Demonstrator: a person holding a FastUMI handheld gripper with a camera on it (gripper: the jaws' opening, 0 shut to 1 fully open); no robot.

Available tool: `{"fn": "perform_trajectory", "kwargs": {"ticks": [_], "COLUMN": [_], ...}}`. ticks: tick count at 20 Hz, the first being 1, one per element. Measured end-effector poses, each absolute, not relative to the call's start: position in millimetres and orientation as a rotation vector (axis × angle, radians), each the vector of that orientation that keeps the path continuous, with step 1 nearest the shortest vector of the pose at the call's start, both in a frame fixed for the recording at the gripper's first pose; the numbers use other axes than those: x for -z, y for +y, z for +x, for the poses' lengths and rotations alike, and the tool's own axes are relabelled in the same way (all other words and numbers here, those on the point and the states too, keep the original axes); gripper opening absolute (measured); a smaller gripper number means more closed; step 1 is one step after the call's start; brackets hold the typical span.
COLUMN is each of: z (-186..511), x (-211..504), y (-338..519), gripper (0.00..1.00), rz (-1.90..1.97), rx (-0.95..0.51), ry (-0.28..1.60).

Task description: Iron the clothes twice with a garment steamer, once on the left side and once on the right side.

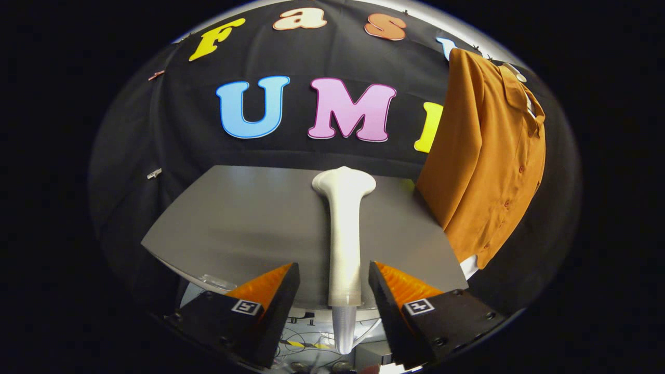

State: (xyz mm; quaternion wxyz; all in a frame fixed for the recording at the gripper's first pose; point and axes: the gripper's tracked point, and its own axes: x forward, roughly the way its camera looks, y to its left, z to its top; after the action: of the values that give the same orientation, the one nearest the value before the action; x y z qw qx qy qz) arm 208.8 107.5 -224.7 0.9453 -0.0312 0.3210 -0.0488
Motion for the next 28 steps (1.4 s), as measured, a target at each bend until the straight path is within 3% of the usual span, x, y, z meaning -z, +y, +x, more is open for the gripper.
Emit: {"fn": "perform_trajectory", "kwargs": {"ticks": [4,7,10,12,18,28], "z": [220.9,229.6,234.2,229.0,235.2,173.6], "x": [243.4,247.4,248.8,237.5,241.9,181.8], "y": [99.1,91.6,87.2,93.2,89.8,89.1], "gripper": [0.66,0.63,0.45,0.45,0.22,0.22], "rz": [-0.058,-0.062,-0.06,-0.045,-0.026,-0.004], "rx": [0.152,0.166,0.174,0.176,0.121,0.073], "ry": [0.717,0.733,0.742,0.741,0.65,0.406]}}
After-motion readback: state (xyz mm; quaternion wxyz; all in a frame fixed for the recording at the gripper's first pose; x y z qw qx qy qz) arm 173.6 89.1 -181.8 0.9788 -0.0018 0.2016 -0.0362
